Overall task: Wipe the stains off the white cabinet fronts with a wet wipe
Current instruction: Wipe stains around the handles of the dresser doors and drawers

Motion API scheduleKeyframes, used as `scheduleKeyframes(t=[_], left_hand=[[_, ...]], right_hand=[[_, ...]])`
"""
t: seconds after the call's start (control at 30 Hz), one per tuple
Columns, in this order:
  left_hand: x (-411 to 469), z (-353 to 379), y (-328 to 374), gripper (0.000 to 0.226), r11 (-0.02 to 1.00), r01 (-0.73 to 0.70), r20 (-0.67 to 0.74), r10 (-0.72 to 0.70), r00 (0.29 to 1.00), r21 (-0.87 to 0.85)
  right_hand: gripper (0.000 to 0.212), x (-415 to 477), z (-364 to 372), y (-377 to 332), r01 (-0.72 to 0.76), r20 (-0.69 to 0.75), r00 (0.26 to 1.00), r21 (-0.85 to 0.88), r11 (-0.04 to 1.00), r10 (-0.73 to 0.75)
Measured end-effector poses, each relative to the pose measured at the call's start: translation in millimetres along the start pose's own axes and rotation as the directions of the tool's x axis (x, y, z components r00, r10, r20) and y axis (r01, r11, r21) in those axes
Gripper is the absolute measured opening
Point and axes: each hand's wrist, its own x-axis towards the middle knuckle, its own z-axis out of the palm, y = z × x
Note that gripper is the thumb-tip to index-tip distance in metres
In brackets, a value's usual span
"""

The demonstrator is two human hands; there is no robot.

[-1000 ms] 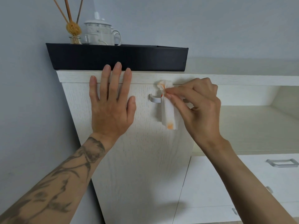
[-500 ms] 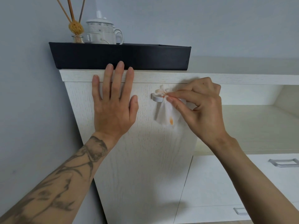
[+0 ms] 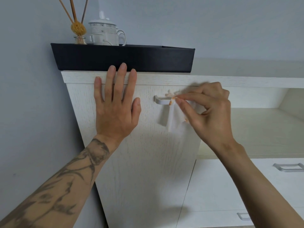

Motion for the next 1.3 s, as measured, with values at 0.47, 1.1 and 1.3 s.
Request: scheduleKeyframes(t=[0.47, 1.1, 1.3], left_hand=[[-2, 2, -2, 0.069, 1.0, -0.015, -0.004, 0.015, 1.0, -0.009], [-3, 4, -3, 0.069, 1.0, -0.019, -0.009, 0.019, 1.0, 0.001], [-3, 4, -3, 0.068, 1.0, -0.019, -0.01, 0.019, 1.0, 0.009]], right_hand=[[0.01, 9, 33, -39, 0.021, -0.01, 1.0, -0.048, 0.999, -0.021], [0.008, 10, 48, -61, -0.061, -0.071, 0.996, -0.258, 0.964, 0.043], [0.009, 13, 50, -64, -0.085, -0.063, 0.996, -0.27, 0.959, 0.07]])
